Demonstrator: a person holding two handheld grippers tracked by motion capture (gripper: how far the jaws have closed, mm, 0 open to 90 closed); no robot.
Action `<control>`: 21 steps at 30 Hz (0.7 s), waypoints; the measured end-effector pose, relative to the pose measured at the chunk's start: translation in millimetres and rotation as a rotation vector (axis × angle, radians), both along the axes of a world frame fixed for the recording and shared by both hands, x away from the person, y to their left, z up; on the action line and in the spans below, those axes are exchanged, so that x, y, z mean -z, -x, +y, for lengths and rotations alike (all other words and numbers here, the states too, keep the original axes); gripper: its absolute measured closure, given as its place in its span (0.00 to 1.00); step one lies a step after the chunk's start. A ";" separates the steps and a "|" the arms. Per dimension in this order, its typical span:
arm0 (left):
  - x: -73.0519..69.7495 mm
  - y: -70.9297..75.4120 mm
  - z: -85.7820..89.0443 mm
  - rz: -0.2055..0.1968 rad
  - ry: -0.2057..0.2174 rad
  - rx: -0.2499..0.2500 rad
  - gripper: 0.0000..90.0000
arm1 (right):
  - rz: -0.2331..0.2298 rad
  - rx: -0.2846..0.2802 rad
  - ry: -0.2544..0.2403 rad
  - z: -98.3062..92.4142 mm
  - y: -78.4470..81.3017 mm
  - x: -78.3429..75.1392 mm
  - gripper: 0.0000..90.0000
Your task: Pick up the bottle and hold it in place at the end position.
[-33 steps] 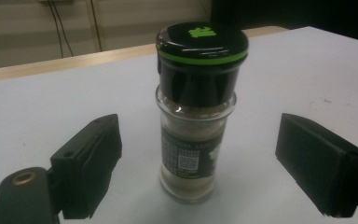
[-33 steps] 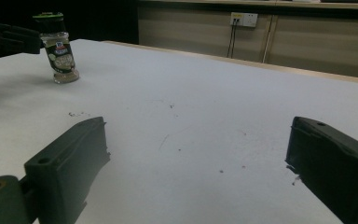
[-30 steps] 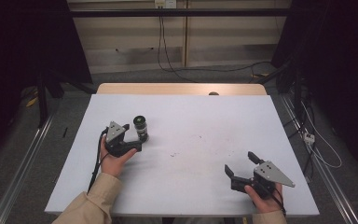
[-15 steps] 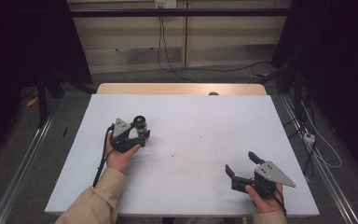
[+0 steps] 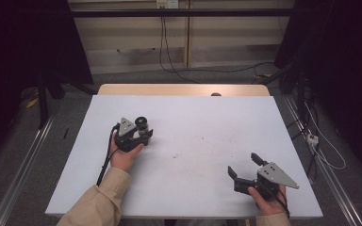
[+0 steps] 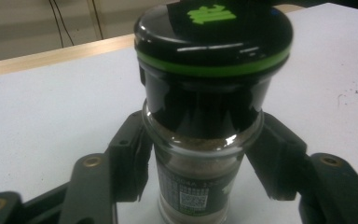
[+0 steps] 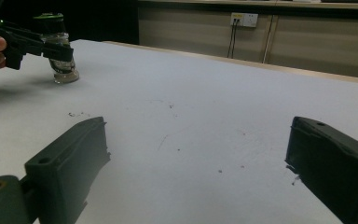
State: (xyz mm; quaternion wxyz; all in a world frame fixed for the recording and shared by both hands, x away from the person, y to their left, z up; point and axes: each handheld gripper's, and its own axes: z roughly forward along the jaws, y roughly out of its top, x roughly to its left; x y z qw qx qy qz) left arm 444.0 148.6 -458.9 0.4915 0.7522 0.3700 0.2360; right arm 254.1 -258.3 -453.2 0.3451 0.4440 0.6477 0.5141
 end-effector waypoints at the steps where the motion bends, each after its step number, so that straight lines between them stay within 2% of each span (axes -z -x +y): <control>1: -0.1 -0.3 0.3 -0.005 0.002 0.002 0.49 | 0.000 0.000 -0.001 0.0 -0.1 0.0 0.05; 2: 0.0 -0.5 0.3 -0.004 0.002 0.002 0.54 | -0.001 0.001 0.000 0.1 -0.2 -0.1 0.05; 6: -0.1 -1.3 0.7 -0.008 0.002 0.001 0.59 | 0.000 0.000 -0.003 0.1 -0.3 0.1 0.05; 14: -0.2 -1.1 -0.3 -0.019 0.002 0.011 0.59 | -0.002 0.000 -0.003 0.1 -0.2 -0.2 0.05; 21: -2.3 0.7 -7.2 -0.012 0.033 0.041 0.59 | -0.002 0.000 -0.005 0.0 -0.6 -0.3 0.05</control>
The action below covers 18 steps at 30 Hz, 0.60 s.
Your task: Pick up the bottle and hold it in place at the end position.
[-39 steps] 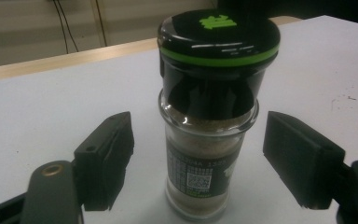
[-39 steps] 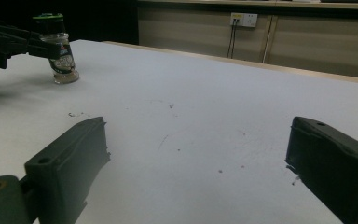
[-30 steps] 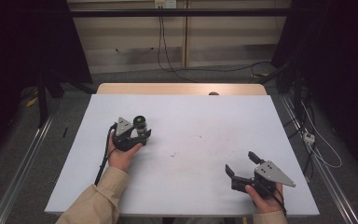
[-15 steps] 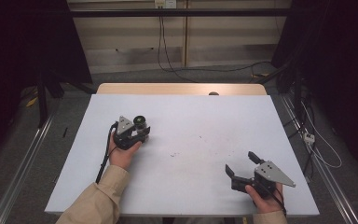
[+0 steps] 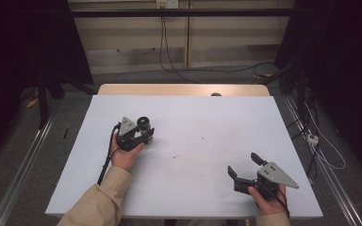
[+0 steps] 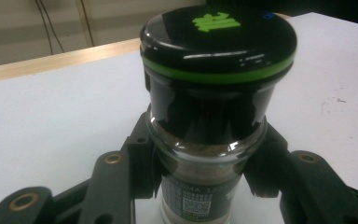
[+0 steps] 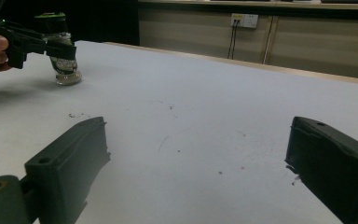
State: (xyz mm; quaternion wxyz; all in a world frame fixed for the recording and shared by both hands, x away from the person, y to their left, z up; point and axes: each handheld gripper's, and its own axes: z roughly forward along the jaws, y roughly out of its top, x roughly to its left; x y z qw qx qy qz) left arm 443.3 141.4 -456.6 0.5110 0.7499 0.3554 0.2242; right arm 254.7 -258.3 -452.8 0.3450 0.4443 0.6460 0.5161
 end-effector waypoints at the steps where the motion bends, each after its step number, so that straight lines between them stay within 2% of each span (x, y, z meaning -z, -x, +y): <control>1: -0.7 0.1 -1.2 0.003 -0.009 0.009 0.59 | 0.000 0.001 -0.001 -0.1 0.0 -0.2 0.05; 3: -1.5 0.3 -4.4 0.002 -0.012 0.018 0.59 | 0.000 0.001 -0.002 -0.1 0.2 -0.3 0.05; 5: -1.6 0.8 -7.4 0.000 0.004 0.027 0.59 | 0.001 0.001 -0.003 -0.3 0.4 -0.5 0.05; 18: -7.4 0.3 -25.4 -0.004 -0.014 0.075 0.59 | -0.001 0.000 -0.001 0.7 0.0 -0.5 0.05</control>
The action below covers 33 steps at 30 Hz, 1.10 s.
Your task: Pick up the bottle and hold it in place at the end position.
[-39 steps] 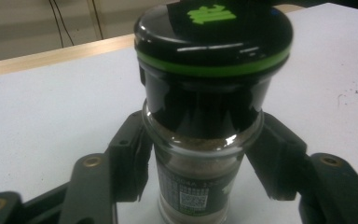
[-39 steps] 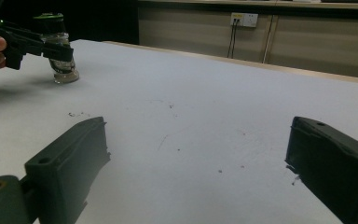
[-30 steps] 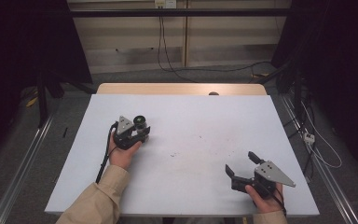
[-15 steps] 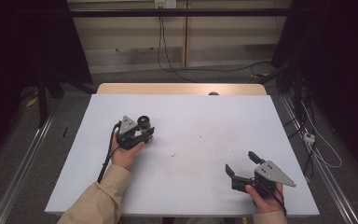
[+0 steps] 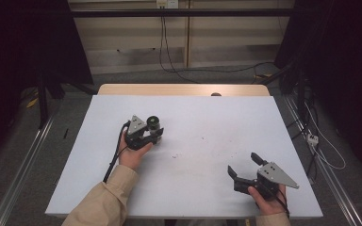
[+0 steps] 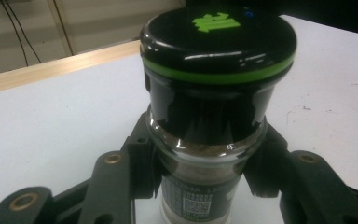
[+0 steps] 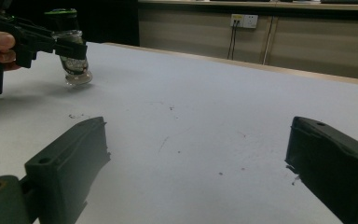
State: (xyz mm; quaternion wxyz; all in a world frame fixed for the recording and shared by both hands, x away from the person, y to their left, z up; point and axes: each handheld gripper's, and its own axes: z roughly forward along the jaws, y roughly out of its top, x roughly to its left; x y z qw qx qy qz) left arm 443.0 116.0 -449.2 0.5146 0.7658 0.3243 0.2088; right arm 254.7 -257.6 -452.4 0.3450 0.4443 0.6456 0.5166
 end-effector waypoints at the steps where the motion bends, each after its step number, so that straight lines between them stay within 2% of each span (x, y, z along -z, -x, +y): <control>1: -0.3 -0.2 -1.6 -0.001 0.001 -0.001 0.59 | 0.000 -0.001 0.000 0.1 0.0 0.0 0.05; 24: -4.3 -3.9 -26.6 -0.014 -0.018 0.047 0.59 | 0.002 -0.003 -0.008 -0.6 0.2 0.0 0.05; 33: -1.4 -4.0 -31.6 -0.007 -0.024 0.055 0.59 | 0.003 -0.007 -0.008 0.2 -0.1 0.1 0.05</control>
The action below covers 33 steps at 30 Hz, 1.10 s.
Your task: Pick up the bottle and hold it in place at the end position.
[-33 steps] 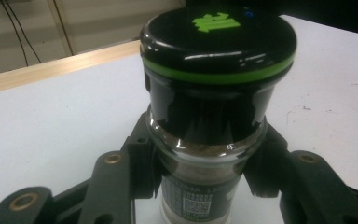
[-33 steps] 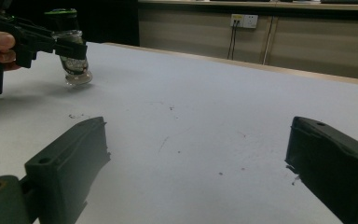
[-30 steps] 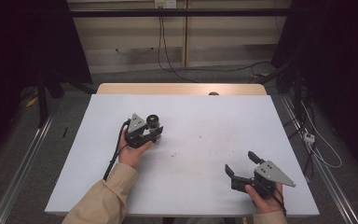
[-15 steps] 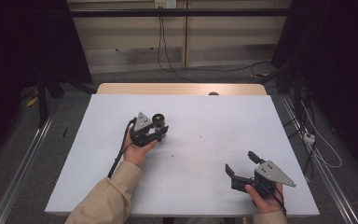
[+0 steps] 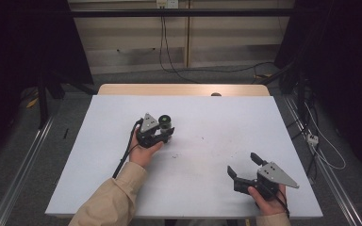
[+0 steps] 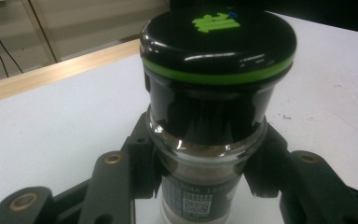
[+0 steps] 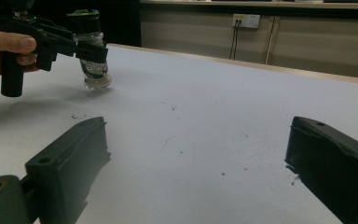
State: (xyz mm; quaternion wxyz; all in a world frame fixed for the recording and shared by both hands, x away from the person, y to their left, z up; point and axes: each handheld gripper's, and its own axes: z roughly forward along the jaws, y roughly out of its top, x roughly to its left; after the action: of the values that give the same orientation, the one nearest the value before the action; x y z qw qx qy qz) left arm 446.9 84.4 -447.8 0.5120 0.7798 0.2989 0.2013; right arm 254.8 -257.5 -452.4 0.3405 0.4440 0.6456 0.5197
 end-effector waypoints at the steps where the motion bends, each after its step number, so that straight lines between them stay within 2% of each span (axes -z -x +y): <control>1: 0.2 0.2 -0.8 0.001 0.001 -0.002 0.59 | 0.000 0.000 0.000 0.0 0.0 0.0 0.05; 33: 1.1 -0.1 -23.7 0.000 -0.014 0.045 0.59 | 0.000 -0.011 -0.006 0.2 0.1 0.3 0.05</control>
State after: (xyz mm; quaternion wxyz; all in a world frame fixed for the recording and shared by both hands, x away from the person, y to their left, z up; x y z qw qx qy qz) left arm 447.0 60.6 -448.9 0.5111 0.7897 0.2799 0.1919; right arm 254.7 -257.3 -452.7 0.3365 0.4415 0.6465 0.5233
